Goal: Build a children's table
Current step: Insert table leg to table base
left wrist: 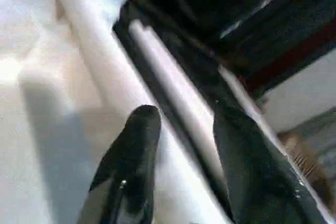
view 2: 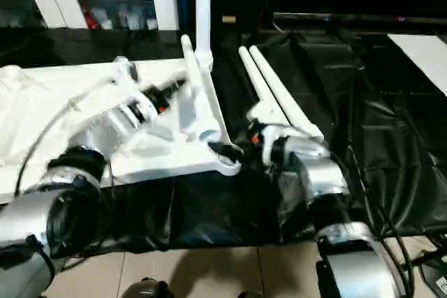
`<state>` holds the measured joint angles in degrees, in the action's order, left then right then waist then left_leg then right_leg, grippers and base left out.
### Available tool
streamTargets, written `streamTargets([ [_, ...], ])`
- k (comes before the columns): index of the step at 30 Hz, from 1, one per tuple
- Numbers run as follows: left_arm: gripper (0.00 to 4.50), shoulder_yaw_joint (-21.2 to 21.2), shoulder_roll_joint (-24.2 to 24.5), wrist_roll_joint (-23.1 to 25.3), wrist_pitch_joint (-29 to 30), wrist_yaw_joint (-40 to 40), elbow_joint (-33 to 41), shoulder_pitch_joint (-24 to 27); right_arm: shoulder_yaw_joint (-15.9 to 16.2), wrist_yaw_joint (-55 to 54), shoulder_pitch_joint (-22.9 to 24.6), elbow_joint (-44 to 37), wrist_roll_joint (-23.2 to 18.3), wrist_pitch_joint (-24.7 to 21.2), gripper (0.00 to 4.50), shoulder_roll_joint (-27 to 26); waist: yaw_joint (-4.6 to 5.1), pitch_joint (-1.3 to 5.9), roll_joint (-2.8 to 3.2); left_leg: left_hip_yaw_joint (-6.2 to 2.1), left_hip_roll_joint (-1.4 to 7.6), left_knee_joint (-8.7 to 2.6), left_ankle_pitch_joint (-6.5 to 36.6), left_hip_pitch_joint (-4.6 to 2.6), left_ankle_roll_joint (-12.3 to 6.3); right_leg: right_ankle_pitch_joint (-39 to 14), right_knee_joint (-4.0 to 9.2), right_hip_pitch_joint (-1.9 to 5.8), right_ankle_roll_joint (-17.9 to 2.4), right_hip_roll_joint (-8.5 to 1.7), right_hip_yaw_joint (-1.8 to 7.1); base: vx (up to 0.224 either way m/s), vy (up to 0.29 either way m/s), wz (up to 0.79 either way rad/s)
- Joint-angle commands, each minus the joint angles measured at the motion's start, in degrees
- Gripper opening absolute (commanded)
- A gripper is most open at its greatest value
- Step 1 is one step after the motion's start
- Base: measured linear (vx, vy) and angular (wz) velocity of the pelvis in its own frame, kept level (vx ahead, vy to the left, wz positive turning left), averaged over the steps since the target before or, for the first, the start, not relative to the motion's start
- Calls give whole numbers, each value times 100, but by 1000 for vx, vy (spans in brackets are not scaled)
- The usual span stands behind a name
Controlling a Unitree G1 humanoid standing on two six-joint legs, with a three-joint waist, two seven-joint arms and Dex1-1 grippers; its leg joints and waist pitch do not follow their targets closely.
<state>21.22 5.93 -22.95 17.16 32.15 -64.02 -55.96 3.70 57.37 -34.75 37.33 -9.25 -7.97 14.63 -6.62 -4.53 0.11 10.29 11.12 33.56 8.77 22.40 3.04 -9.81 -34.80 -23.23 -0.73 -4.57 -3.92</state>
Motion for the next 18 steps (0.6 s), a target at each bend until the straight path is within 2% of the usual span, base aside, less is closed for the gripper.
streamTargets([
  [1, 166, -36, 22, 79, -35, -127, -30, -24, -77, -108, 1, -179, -94, -98, 450, -9, -19, 491, 9, -74, 213, -367, 1294, -127, -283, -1225, 419, 308, -1330, -411, 226, 0, 0, 0],
  [2, 158, -14, 34, 70, -20, -217, -68, -48, -147, -173, -14, -265, -181, -195, 450, -38, -15, 488, 19, -70, 213, -369, 1302, -131, -278, -1184, 423, 307, -1339, -400, 230, 0, 0, 0],
  [4, 157, -11, 49, 80, -6, -298, -104, -70, -216, -265, -33, -342, -246, -288, 450, -65, -7, 499, -5, -72, 211, -368, 1279, -134, -282, -1031, 403, 315, -1377, -399, 228, 0, 0, 0],
  [5, 149, 0, 66, 100, 32, -457, -199, -129, -270, -287, -46, -432, -326, -399, 450, -89, -9, 500, 7, -70, 205, -362, 1272, -134, -281, -1001, 402, 316, -1381, -393, 228, 0, 0, 0],
  [7, 178, 101, 47, -36, 207, -321, -274, -189, -250, -255, -25, -503, -331, -450, 450, -84, -5, 506, 6, -64, 194, -354, 1226, -132, -287, -904, 396, 323, -1393, -393, 225, 0, 0, 0],
  [8, 187, 184, 32, -161, 476, -191, -358, -262, -196, -201, 25, -591, -321, -493, 450, -72, -7, 502, 7, -60, 193, -353, 1227, -137, -280, -914, 395, 317, -1408, -390, 223, 0, 0, 0],
  [10, 189, 213, 9, -199, 689, -158, -514, -362, -132, -169, 103, -703, -299, -534, 450, -61, -21, 501, 13, -60, 195, -349, 1243, -146, -276, -954, 397, 308, -1425, -390, 222, 0, 0, 0],
  [11, 201, 213, 2, -187, 692, -203, -561, -383, -129, -160, 120, -726, -302, -547, 450, -52, -22, 499, 68, -62, 194, -348, 1278, -153, -262, -981, 404, 297, -1418, -388, 225, 0, 0, 0],
  [12, 218, 255, -4, -214, 745, -275, -631, -416, -123, -160, 137, -749, -300, -553, 450, -44, -7, 492, 31, -68, 198, -361, 1365, -150, -233, -1024, 416, 310, -1417, -388, 225, 0, 0, 0],
  [13, 218, 276, -12, -217, 724, -375, -687, -439, -115, -183, 158, -793, -306, -583, 450, -30, -13, 494, 80, -75, 191, -356, 1402, -153, -202, -1051, 417, 312, -1417, -401, 228, 0, 0, 0],
  [14, 229, 276, -12, -217, 724, -375, -687, -439, -115, -183, 158, -793, -306, -583, 450, -30, 0, 491, 54, -71, 187, -360, 1409, -140, -203, -1044, 431, 321, -1396, -391, 227, 0, 0, 0],
  [15, 230, 341, -16, -245, 682, -554, -793, -489, -108, -263, 196, -879, -298, -625, 450, -8, 13, 494, 119, -81, 186, -359, 1441, -145, -174, -997, 425, 322, -1383, -380, 227, 0, 0, 0],
  [17, 244, 417, -14, -287, 689, -635, -860, -530, -115, -326, 230, -956, -276, -655, 450, 1, 31, 505, 86, -80, 174, -352, 1407, -146, -191, -894, 422, 337, -1371, -374, 225, 0, 0, 0],
  [18, 273, 451, -10, -304, 729, -617, -895, -551, -120, -337, 246, -1005, -275, -690, 450, 3, 35, 506, 130, -79, 164, -340, 1367, -146, -206, -871, 417, 335, -1391, -374, 223, 0, 0, 0],
])
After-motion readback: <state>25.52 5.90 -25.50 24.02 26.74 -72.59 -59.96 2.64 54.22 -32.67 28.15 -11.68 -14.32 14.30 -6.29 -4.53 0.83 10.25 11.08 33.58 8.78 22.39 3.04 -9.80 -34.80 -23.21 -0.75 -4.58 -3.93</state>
